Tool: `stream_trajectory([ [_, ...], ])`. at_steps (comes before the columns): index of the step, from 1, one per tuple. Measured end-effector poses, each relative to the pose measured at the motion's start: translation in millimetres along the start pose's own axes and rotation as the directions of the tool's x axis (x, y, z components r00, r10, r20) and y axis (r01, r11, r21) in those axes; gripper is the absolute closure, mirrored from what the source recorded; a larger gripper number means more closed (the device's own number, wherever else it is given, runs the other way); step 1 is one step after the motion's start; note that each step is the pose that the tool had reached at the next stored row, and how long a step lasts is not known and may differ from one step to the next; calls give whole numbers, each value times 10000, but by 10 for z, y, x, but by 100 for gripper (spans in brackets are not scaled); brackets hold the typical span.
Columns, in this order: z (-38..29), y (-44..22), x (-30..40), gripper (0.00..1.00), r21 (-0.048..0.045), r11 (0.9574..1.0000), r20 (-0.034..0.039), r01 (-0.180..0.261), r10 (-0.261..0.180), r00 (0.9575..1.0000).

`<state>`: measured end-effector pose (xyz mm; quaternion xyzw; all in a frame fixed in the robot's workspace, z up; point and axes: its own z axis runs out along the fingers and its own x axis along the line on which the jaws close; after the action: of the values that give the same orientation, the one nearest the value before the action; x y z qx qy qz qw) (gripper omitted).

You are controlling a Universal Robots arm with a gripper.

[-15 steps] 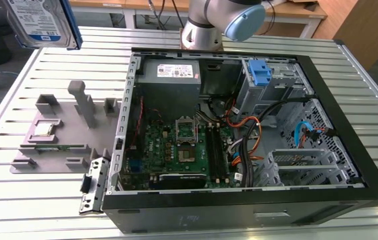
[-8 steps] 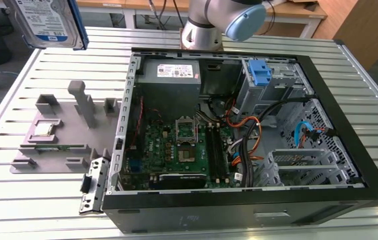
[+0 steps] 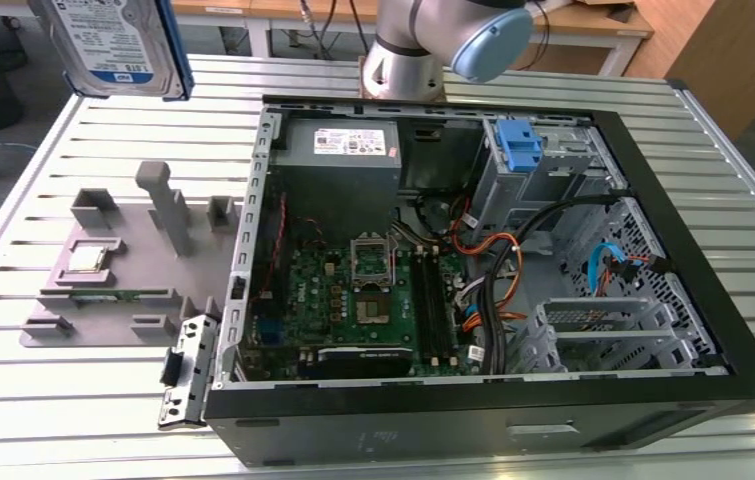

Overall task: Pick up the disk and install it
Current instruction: 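Pick up the disk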

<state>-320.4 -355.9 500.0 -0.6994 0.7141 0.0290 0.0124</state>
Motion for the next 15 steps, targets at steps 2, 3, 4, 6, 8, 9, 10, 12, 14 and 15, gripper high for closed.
stream_trajectory([
  [2, -1, -28, -1, 65, -1, 10000, 0, 0, 0, 10000],
  [3, -1, -40, -1, 65, -1, 10000, 0, 0, 0, 10000],
  [4, -2, -54, -1, 65, -1, 10000, 0, 0, 0, 10000],
  [6, -2, -80, -2, 65, -1, 10000, 0, 0, 0, 10000],
  [8, -2, -88, -2, 65, -1, 10000, 0, -1, 1, 10000],
  [9, -2, -88, -2, 65, 0, 10000, 0, -2, 2, 10000],
  [10, -2, -89, -2, 65, 0, 10000, 0, 0, 0, 10000],
  [12, -2, -90, -2, 65, 0, 10000, 0, 0, 0, 10000],
  [14, -2, -91, -2, 65, 0, 10000, 0, 0, 0, 10000],
  [15, -3, -95, -2, 65, -1, 10000, -1, 1, -1, 10000],
])
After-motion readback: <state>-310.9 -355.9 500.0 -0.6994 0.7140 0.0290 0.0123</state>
